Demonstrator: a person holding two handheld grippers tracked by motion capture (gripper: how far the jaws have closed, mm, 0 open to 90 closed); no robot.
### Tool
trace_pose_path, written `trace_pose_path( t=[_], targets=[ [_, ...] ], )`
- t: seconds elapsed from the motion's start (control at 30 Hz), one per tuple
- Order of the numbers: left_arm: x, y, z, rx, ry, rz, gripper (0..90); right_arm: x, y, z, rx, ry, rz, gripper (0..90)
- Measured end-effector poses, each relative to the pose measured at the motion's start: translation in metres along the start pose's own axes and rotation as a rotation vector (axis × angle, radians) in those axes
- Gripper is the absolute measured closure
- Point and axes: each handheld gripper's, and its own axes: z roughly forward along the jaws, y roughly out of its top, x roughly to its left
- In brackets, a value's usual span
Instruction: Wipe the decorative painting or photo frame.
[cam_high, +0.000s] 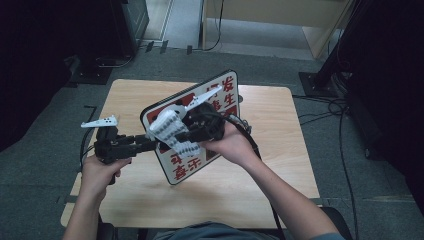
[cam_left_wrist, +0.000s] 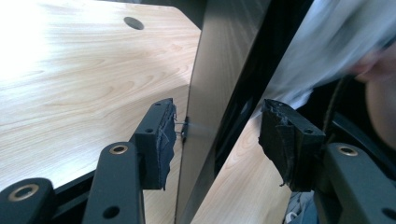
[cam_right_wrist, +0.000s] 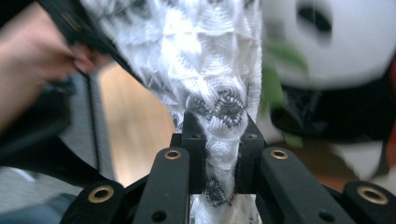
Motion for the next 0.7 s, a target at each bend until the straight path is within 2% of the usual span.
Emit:
trace_pose_path(
  t=[0.03, 0.07, 0.1, 0.13, 0.17, 0.3, 0.5, 0.7],
  targets=[
    [0.0, 0.0, -0.001, -0.002, 0.003, 0.001, 45.6, 0.003, 0.01, -0.004, -0.007, 0.006, -0.013, 79.8],
    [0.0, 0.0, -0.001, -0.002, 0.003, 0.001, 45.6, 0.003, 0.01, -0.004, -0.007, 0.006, -0.013, 79.8],
    [0.001, 0.0, -0.005, -0.004, 0.007, 0.006, 45.7, 0.009, 0.023, -0.01, -0.009, -0.007, -0.033, 79.8],
    [0.001, 0.0, -0.005, -0.004, 0.007, 0.006, 45.7, 0.009, 0.023, -0.01, -0.009, -0.007, -0.033, 79.8],
    [0.002, 0.0, -0.006, -0.006, 0.01, 0.011, 45.7, 0.014, 0.038, -0.016, -0.018, -0.015, -0.06, 79.7],
    [0.005, 0.0, -0.013, -0.019, 0.02, 0.013, 45.5, 0.018, 0.064, -0.026, -0.027, -0.039, -0.083, 79.5],
    [0.012, 0.0, -0.018, -0.02, 0.039, 0.012, 46.1, 0.013, 0.084, -0.03, -0.029, -0.057, -0.076, 79.3],
    [0.024, -0.002, -0.014, -0.01, 0.073, 0.008, 47.1, 0.005, 0.101, -0.026, -0.014, -0.066, -0.064, 78.8]
  ],
)
